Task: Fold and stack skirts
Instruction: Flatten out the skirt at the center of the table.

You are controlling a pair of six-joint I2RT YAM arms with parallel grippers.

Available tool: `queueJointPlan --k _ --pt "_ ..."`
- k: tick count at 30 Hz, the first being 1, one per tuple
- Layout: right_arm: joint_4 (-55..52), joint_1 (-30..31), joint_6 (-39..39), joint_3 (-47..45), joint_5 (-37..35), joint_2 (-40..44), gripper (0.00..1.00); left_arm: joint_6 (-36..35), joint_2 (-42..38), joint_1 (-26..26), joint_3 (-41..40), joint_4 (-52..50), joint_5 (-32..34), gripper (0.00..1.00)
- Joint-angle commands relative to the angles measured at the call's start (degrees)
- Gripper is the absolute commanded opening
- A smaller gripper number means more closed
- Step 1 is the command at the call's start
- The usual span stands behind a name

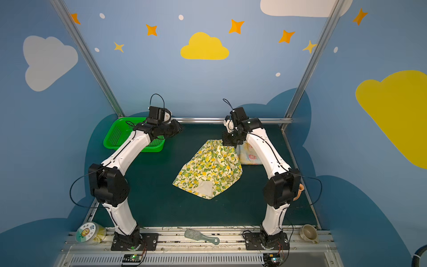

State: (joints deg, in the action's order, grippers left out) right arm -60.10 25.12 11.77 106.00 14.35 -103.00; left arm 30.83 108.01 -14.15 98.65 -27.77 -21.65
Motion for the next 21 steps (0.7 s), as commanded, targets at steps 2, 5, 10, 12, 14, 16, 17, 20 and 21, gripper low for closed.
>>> queueJointPlan --k 2,5,10,12,14,16,17,20,21 --pt "2.5 4.1 2.55 -12.04 3.61 3.97 0.0 2.63 5.8 -1.54 -3.03 0.52 -2.84 0.49" --pt "6.59 8.78 5.76 -19.68 3.65 5.94 0.0 2.64 6.81 -2.83 -2.89 0.85 -3.24 0.51" --pt "11.42 16.53 11.59 -28.55 5.22 5.81 0.0 1.39 9.68 -5.43 0.8 -1.82 -3.56 0.54" --pt "10.89 17.62 12.95 -29.86 5.16 5.98 0.11 0.39 10.73 -6.71 2.16 -2.62 -3.33 0.59" --pt "10.75 16.9 14.11 -30.97 5.3 7.94 0.33 0.07 12.0 -7.69 3.45 -2.88 -2.99 0.63" --pt "10.01 15.04 14.6 -31.2 5.08 10.75 0.46 -0.06 13.76 -8.1 5.43 -3.34 -3.05 0.66" --pt "9.36 13.59 14.83 -31.06 4.92 12.22 0.5 0.17 14.85 -8.16 6.64 -3.37 -3.18 0.67" --pt "8.45 8.11 15.23 -30.36 6.03 14.86 0.54 -0.5 18.86 -8.77 12.55 -5.24 -4.76 0.68" --pt "8.37 6.64 15.17 -30.1 6.14 15.16 0.54 -1.1 20.17 -9.24 14.8 -6.38 -4.79 0.68"
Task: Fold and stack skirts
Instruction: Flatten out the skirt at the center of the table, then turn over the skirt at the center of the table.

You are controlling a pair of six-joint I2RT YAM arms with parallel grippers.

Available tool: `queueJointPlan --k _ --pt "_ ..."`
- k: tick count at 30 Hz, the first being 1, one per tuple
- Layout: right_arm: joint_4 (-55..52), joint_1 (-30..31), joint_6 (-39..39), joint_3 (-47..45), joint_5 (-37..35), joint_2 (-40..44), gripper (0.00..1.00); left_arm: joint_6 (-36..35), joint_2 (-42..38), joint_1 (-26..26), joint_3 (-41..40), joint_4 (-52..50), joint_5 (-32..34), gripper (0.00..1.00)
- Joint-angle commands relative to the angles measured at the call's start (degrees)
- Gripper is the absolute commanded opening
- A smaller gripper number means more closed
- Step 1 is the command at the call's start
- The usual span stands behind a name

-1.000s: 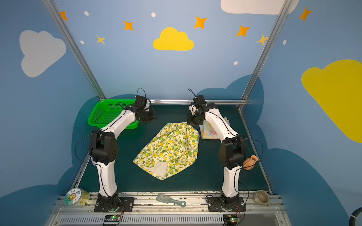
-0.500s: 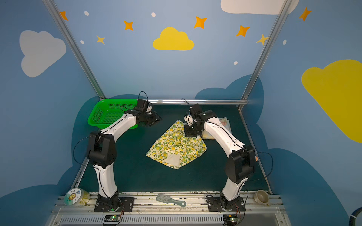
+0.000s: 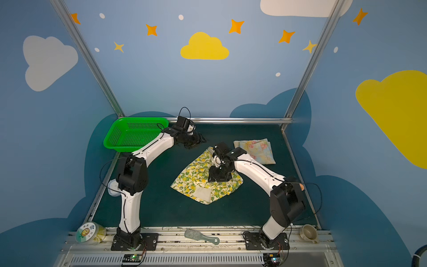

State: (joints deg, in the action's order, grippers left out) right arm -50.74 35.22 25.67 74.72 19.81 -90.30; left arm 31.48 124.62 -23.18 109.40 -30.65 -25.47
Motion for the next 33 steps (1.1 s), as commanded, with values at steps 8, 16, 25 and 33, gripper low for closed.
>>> queueJointPlan --k 8,16,25,33 --pt "-0.98 -11.78 0.58 7.58 -2.4 -6.03 0.58 -5.2 17.95 -3.71 26.0 -15.46 0.29 0.7" --pt "-1.65 -14.0 0.87 15.52 -5.82 -19.57 0.61 -4.82 28.16 -3.92 37.87 -19.88 1.29 0.72" --pt "-2.63 -15.45 2.05 24.32 -8.18 -30.72 0.62 -4.59 31.28 -3.25 37.81 -19.91 2.76 0.64" --pt "-5.41 -15.27 1.76 32.06 -9.73 -39.15 0.52 -4.2 32.35 -1.93 37.57 -19.45 2.38 0.29"
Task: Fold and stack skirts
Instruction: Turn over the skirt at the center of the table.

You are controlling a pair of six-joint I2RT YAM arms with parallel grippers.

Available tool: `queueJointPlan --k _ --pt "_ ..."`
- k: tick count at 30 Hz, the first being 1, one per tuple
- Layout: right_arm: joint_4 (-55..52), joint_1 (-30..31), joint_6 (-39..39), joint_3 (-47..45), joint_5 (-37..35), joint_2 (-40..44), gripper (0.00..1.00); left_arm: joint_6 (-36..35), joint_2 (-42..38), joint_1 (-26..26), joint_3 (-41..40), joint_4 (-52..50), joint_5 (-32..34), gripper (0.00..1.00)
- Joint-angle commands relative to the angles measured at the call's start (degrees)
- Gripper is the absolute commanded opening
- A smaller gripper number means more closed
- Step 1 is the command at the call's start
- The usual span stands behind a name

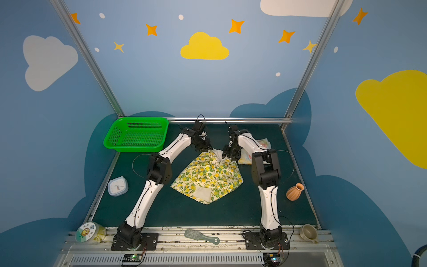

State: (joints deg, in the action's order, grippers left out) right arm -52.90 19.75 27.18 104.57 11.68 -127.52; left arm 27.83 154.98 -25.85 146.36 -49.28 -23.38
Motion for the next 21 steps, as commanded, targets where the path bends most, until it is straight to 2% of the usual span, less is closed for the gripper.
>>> queueJointPlan --k 1,4,5,10,16,20,21 --pt "-3.65 0.28 0.16 2.62 -1.95 -2.4 0.44 -0.5 2.0 0.94 0.6 -0.72 0.13 0.23" --pt "-3.57 0.28 -0.02 1.89 -2.18 -1.81 0.1 -0.52 1.66 1.4 0.42 -0.65 0.01 0.05" --pt "-3.33 0.21 0.07 1.33 -2.28 -1.02 0.0 -0.59 1.27 1.54 0.21 -0.56 0.01 0.04" --pt "-2.72 -0.45 -0.02 -0.65 -1.85 3.78 0.0 -0.68 -2.82 2.29 -3.28 0.76 0.86 0.04" --pt "-2.73 -1.03 -0.79 -2.5 -1.83 11.45 0.0 -0.82 -13.16 4.36 -11.54 4.5 2.48 0.04" --pt "-2.7 -1.11 -1.25 -2.41 -1.58 11.14 0.0 -2.26 -19.28 4.86 -15.75 4.53 3.14 0.04" --pt "-2.86 -1.11 -0.93 -2.06 -1.32 10.3 0.15 -2.45 -20.74 4.91 -17.49 4.82 2.9 0.04"
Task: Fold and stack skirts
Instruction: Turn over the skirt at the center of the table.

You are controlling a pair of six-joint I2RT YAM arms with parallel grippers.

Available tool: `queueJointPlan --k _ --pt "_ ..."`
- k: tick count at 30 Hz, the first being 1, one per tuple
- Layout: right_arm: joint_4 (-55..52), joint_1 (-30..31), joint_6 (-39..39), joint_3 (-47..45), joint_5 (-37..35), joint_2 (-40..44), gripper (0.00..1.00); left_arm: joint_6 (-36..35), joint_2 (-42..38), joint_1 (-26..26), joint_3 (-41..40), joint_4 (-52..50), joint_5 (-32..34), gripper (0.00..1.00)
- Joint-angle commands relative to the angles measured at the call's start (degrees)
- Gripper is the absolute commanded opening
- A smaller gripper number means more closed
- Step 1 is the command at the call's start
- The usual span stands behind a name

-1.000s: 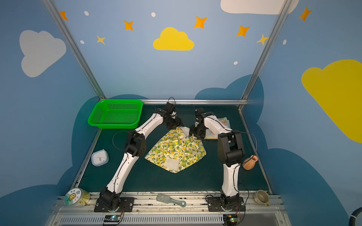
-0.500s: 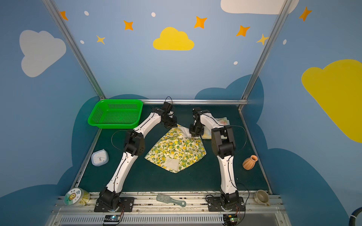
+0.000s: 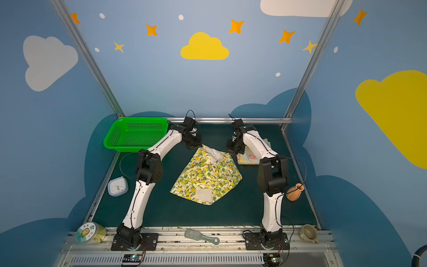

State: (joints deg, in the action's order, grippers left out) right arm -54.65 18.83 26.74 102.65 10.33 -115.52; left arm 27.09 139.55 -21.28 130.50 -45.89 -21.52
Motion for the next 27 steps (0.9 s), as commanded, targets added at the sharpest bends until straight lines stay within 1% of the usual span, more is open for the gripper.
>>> queueJointPlan --k 1,2,3,4,6,10,14,18,22,24,27 --pt "-0.79 -0.12 -0.24 -0.08 0.13 -2.48 0.36 -1.88 -6.77 0.15 -3.64 1.86 0.7 0.04" --pt "-0.27 -0.04 -0.11 -0.02 0.21 -3.17 0.46 -1.9 -8.01 0.21 -5.65 2.46 0.59 0.04" --pt "0.25 0.0 -0.05 0.16 0.41 -4.07 0.53 -1.95 -9.48 0.14 -8.07 3.35 0.54 0.04" --pt "0.67 0.28 0.09 0.71 0.32 -5.03 0.56 -2.12 -10.78 0.04 -10.59 4.3 0.51 0.04" --pt "1.44 0.67 0.65 1.92 -0.03 -6.76 0.58 -2.03 -12.98 -0.2 -14.61 5.66 0.98 0.04" --pt "2.32 1.69 1.55 6.15 -0.94 -10.46 0.62 -1.25 -16.15 -0.29 -21.28 8.61 0.83 0.04" --pt "2.0 2.69 1.41 12.61 -1.29 -14.38 0.63 -1.07 -18.05 -0.65 -24.97 10.43 0.62 0.04" --pt "-0.01 4.1 0.59 20.8 -4.58 -19.36 0.64 -0.51 -19.35 -0.95 -26.99 11.91 0.4 0.04" --pt "-2.43 4.02 0.96 28.77 -6.63 -25.18 0.64 0.33 -20.3 -0.96 -28.35 13.0 -0.18 0.04" --pt "-1.72 3.92 0.53 31.14 -6.21 -27.41 0.64 0.63 -20.86 -0.91 -29.08 13.57 -0.77 0.04" --pt "1.33 4.11 -1.31 32.26 -5.49 -29.61 0.64 1.01 -21.97 -0.93 -30.59 14.75 -1.56 0.04"
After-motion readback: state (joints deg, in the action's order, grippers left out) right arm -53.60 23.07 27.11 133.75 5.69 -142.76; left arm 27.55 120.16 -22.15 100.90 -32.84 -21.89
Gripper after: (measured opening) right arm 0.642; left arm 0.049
